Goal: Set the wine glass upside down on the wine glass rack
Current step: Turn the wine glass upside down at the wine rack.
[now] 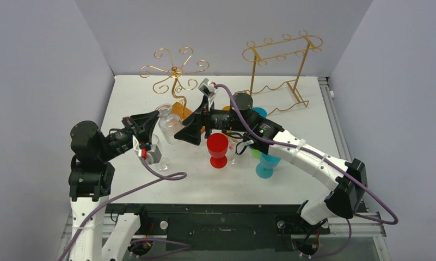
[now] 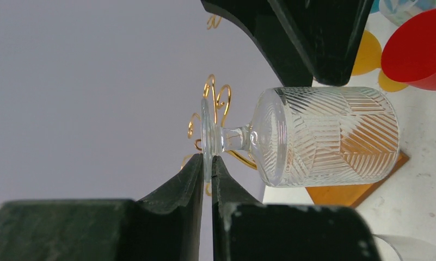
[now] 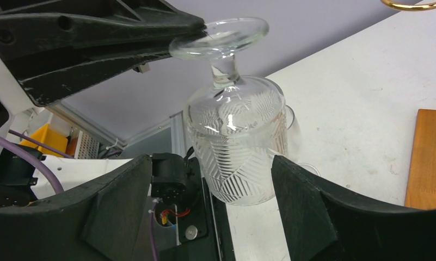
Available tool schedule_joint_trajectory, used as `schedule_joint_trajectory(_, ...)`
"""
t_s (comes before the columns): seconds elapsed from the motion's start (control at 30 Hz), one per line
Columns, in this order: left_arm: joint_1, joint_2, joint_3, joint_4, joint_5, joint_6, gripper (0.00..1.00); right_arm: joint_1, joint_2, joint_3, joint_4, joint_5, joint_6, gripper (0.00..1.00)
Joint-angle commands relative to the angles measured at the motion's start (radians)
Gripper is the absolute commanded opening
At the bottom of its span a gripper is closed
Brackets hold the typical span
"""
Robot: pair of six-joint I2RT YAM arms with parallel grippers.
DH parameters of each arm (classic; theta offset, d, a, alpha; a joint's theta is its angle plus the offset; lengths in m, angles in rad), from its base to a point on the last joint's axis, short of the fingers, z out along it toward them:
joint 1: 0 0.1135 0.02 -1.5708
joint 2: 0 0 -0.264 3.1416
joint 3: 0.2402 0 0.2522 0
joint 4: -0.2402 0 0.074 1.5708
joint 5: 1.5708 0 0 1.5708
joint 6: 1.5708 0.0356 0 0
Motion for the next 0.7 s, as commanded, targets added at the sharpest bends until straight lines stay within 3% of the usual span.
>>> schedule_joint_trajectory(0.0, -0.005, -0.04, -0.014, 0.208, 0.063, 0.047, 0.0, 0.002, 0.021, -0.027, 0.163, -0.046, -0.014, 0.76)
schedule_joint_trajectory(0.2, -0.006, -0.052, -0.017, 0.208, 0.091, 0.088, 0.0, 0.025, 0.06, -0.069, 0.33, -0.115, -0.018, 0.77)
schedule_joint_trajectory(0.4, -0.007, -0.046, 0.009, 0.177, 0.106, 0.102, 0.0, 0.043, 0.147, 0.001, 0.304, -0.172, -0.061, 0.77)
schedule_joint_trajectory(0.67, -0.008, -0.049, 0.002, 0.162, 0.128, 0.134, 0.0, 0.049, 0.171, 0.012, 0.401, -0.222, -0.04, 0.77)
